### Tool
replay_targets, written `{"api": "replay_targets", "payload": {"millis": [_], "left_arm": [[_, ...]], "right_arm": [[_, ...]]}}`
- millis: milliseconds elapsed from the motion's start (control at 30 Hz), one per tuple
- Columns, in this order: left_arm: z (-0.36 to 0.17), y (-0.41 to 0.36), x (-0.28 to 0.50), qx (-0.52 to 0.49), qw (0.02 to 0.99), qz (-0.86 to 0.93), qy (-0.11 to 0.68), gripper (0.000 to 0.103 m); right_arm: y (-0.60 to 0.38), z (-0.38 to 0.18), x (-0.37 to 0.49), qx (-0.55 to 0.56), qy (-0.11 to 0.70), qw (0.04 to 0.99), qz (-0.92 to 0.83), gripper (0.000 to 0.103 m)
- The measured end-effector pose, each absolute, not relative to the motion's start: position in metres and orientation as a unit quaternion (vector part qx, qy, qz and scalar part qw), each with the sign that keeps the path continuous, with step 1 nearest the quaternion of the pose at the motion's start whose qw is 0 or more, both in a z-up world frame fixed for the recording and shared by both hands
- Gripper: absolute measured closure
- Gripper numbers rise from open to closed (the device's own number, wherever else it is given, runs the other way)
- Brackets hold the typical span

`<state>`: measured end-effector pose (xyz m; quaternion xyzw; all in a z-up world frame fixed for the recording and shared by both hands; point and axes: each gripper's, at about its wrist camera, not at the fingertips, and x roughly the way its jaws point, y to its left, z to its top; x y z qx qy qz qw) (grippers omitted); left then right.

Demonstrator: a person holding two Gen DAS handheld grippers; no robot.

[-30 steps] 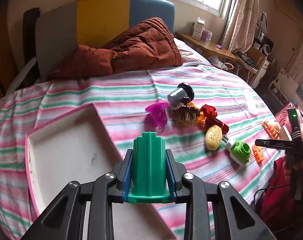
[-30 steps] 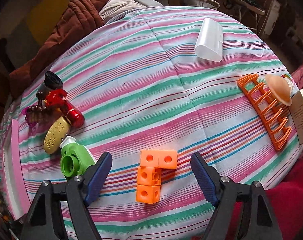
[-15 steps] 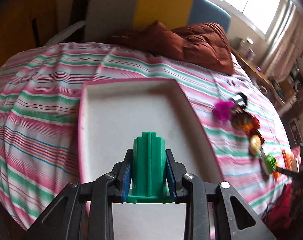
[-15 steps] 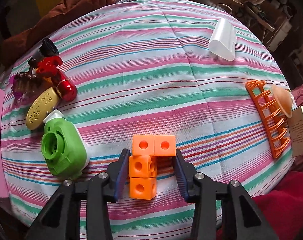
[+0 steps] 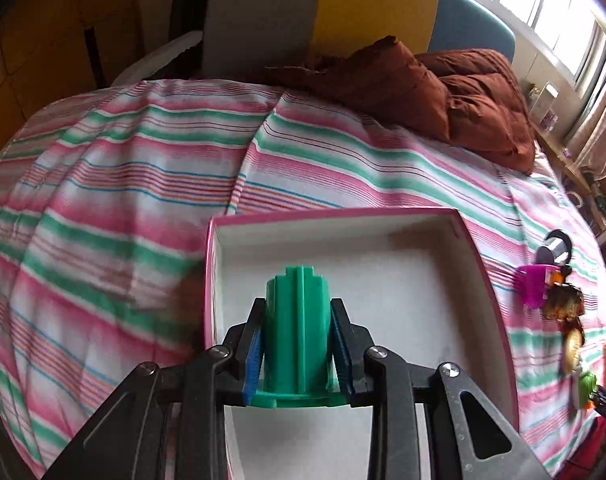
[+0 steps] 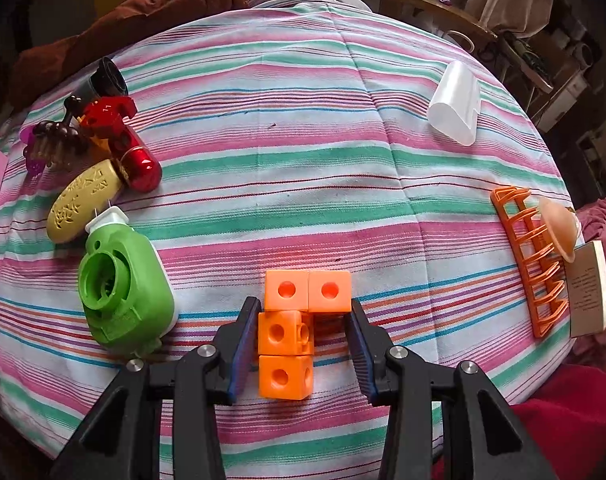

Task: Organize rigid objects
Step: 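Place the green piece in the tray with the left gripper while the right grasps orange cubes, then lift the orange cubes with the right gripper and carry them toward the tray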

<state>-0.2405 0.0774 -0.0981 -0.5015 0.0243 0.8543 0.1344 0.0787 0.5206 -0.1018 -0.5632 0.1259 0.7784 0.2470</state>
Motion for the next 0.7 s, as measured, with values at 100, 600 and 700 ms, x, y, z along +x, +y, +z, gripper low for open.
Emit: {"api": "replay_targets", "payload": {"millis": [100, 600, 700], "left_arm": [[-0.103, 0.085, -0.248, -0.5, 0.122, 0.856, 0.048, 0.07], [-0.059, 0.07, -0.16, -0.437, 0.124, 0.889, 0.059, 0.061], [-0.052, 0.073, -0.123, -0.423, 0.123, 0.895, 0.065, 0.061]], "right_arm": [[0.518, -0.103, 0.074, -0.563, 0.118, 0.247, 0.78, 0.06], [0.518, -0.112, 0.055, -0.561, 0.108, 0.249, 0.782, 0.06], [0.515, -0.112, 0.054, -0.56, 0.098, 0.254, 0.782, 0.06]]}}
